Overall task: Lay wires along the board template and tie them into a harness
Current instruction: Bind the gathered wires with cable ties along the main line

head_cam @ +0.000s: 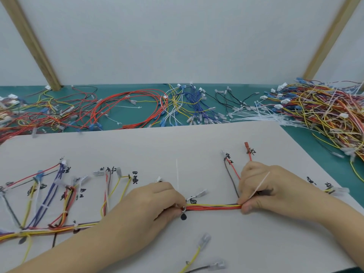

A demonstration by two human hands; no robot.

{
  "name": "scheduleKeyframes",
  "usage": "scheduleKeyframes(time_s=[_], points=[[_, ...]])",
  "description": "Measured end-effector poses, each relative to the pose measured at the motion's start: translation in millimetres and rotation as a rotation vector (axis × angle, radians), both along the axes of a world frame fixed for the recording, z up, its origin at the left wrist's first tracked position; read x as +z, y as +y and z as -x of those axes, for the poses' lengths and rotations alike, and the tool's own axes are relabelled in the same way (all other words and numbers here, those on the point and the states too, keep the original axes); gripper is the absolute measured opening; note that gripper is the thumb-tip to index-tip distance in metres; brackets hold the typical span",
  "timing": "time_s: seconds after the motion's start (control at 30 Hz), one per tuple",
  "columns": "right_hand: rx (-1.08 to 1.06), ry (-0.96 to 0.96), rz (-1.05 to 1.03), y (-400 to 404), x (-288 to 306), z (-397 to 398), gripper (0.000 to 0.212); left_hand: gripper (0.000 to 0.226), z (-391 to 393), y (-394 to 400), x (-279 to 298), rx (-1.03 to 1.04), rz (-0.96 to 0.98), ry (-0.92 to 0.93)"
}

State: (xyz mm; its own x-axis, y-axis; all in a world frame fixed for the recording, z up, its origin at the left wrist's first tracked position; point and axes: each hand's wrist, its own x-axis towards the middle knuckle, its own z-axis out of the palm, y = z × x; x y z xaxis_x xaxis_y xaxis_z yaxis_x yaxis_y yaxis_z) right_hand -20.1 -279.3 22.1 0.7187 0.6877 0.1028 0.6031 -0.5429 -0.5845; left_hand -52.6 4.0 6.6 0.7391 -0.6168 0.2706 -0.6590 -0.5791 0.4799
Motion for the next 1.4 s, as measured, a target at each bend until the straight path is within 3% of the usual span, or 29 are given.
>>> scheduleKeyframes(time_s=[0.17,0.37,0.57,0.7,0.8,0.87,0.97,1.1,1.23,1.4], points=[[-0.021,-0.014,-0.02,-29.9,3.0,-2.2,0.007,0.01,-4.8,-34.3,-3.0,-0.004,0.066,0.016],[-0.019,0.0,0.041,-75.0,1.6,-13.2,0.008,0.022,-13.9,-79.1,-4.5,-0.013,0.066,-0.013],[-0.098,0.099,0.133,-109.0,-4.1,-22.0,0.017,0.023,-16.5,-102.7,7.4,0.005,-0.094,0.08],[-0.168,-0.026,0.119,-66.5,24.3,-30.9,0.032,0.027,-15.9,-55.7,42.7,-0.049,0.06,0.139],[-0.154,-0.124,0.03,-21.0,50.2,-29.7,0.038,0.02,-33.3,10.8,71.5,0.182,0.164,0.104],[-0.103,-0.134,0.011,12.1,64.0,-26.8,0.031,0.021,-55.9,48.9,77.9,0.41,0.11,0.067],[-0.017,-0.017,0.003,58.6,67.4,-31.9,0.018,0.017,-89.8,82.1,66.4,0.563,-0.098,0.268],[-0.018,0.111,-0.097,98.3,48.0,-40.9,0.009,0.02,-99.5,91.5,39.0,0.524,-0.058,0.488],[-0.081,0.31,-0.243,94.1,25.3,-46.1,0.015,0.02,-95.5,96.9,26.8,0.436,-0.009,0.388],[-0.102,0.32,-0.126,97.9,10.1,-49.7,0.012,0.024,-96.4,100.2,24.5,0.407,0.097,0.407]])
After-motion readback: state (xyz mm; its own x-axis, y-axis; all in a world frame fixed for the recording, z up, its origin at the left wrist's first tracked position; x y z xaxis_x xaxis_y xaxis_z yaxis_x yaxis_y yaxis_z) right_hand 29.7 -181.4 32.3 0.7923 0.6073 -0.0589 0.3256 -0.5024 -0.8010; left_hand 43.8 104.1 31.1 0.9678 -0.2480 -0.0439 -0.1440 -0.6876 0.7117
